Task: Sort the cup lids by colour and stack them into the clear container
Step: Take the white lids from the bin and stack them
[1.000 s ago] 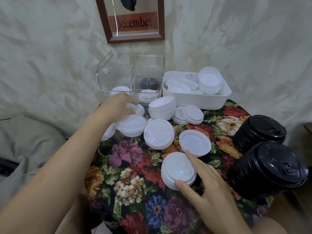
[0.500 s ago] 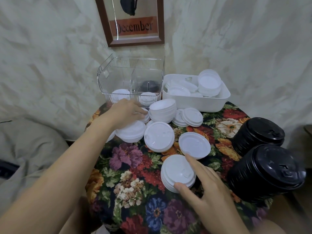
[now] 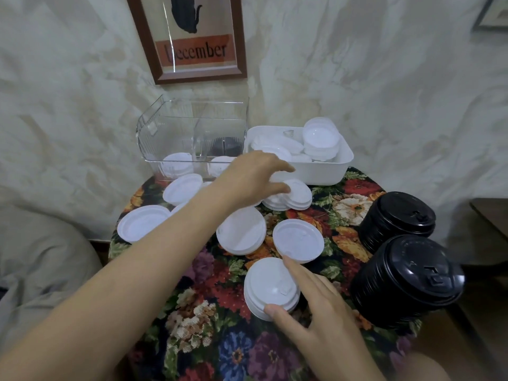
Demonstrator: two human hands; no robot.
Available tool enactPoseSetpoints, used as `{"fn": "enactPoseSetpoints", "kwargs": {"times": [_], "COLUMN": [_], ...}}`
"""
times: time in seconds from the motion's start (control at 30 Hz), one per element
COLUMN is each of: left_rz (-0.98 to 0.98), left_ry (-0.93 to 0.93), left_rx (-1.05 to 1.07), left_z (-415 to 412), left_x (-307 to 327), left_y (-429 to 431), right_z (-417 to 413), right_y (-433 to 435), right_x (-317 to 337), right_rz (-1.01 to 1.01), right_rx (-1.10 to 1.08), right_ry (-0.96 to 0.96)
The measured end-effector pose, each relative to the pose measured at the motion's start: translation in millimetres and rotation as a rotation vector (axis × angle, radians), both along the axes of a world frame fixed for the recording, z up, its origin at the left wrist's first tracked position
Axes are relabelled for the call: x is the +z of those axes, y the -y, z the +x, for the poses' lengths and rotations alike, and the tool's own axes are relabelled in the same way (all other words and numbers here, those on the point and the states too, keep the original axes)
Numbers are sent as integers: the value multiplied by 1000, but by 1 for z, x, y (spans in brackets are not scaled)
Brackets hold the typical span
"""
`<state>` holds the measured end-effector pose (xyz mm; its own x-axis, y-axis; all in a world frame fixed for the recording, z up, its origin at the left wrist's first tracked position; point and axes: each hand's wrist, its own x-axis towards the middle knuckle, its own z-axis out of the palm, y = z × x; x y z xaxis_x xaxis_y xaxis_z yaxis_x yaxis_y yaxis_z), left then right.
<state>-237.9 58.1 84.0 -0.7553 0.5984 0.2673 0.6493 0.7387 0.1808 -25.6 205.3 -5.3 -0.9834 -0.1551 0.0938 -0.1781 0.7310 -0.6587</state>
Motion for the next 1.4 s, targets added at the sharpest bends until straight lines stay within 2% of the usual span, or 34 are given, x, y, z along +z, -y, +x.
{"fn": "enactPoseSetpoints", "kwargs": {"times": [0.17, 0.27, 0.43, 0.57, 0.7, 0.97, 1.4], "left_rz": [-317, -347, -241, 57, 295, 406, 565], "left_ry": [-26, -78, -85, 66, 102, 325, 542], "left_rx": [10, 31, 26, 16, 34, 76, 45], "left_z": [-21, -27, -16, 18, 73, 146, 165], "left_x": [-15, -23, -17, 0, -4, -54, -73], "left_y": [-47, -50, -40, -15, 22, 57, 56], "right_z": [-1, -1, 0, 2, 4, 4, 6], "right_y": [-1, -2, -2, -2, -2, -2, -3], "right_x": [0, -2, -1, -3, -2, -2, -1], "right_rz": [4, -1, 5, -22, -69, -128, -101], "right_rx": [10, 15, 20, 2, -20, -68, -30], "right_ry": [22, 40, 48, 28, 16, 4, 5]}}
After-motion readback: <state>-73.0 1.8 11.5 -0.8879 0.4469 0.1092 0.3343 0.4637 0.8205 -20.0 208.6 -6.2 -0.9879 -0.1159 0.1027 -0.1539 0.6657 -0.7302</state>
